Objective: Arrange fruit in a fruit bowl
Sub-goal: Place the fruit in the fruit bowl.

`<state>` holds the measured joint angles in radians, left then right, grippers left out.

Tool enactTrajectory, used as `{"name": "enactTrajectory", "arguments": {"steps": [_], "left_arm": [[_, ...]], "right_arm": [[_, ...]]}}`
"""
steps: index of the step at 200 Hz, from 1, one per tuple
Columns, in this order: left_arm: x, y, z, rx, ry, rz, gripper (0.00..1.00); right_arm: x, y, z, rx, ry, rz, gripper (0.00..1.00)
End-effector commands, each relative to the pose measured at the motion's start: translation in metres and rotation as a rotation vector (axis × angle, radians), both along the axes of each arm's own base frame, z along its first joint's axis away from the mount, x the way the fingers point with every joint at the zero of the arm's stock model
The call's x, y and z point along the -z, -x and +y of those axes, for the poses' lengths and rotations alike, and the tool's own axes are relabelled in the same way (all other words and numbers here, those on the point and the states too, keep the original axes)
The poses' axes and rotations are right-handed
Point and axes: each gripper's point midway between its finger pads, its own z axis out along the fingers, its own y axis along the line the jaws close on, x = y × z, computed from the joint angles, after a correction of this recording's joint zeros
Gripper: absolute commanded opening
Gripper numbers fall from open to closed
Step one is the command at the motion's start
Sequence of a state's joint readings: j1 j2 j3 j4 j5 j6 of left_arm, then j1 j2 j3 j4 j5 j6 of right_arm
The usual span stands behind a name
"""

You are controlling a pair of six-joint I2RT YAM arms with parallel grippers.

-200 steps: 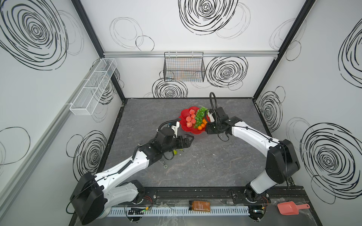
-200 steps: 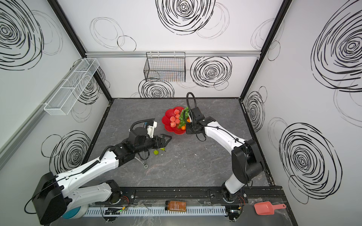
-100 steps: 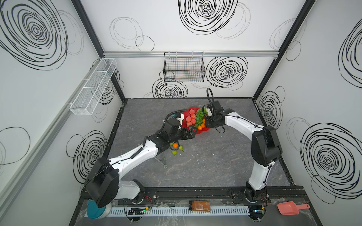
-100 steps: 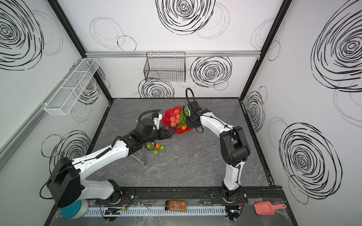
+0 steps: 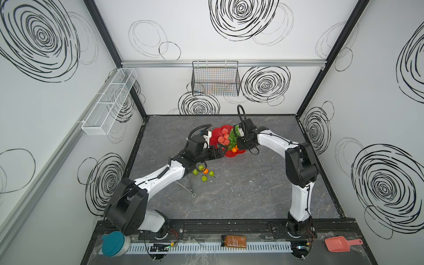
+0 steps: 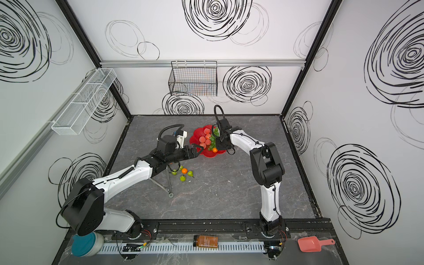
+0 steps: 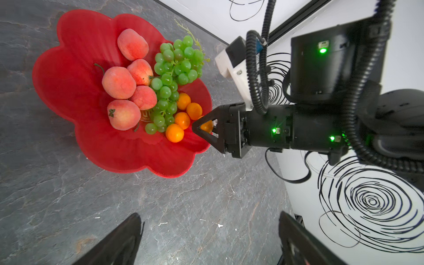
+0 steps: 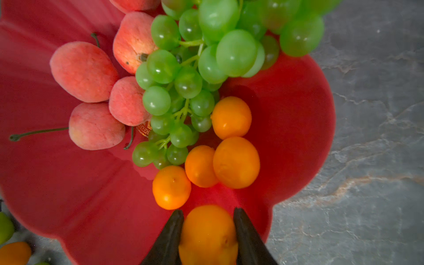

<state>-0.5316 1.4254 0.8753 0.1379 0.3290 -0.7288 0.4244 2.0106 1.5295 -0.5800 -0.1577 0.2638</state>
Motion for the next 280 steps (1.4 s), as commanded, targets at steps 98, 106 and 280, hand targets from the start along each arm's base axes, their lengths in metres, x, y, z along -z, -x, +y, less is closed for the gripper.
{"name": "enactTrajectory", "arguments": {"steps": [98, 106, 280], "left_arm": [[-0.009, 0.003, 0.000, 0.034, 0.001, -0.053, 0.96], [-0.010, 0.003, 0.000, 0.033, 0.000, -0.057, 0.96], [-0.027, 0.082, 0.057, -0.058, -0.120, -0.086, 0.96]], "right_arm": [[0.008, -0.002, 0.004, -0.011, 0.014, 0.021, 0.43], [0.007, -0.002, 0.004, -0.012, 0.014, 0.019, 0.43], [-0.063, 0.042, 0.014, -0.023, -0.076, -0.110, 0.60]]}}
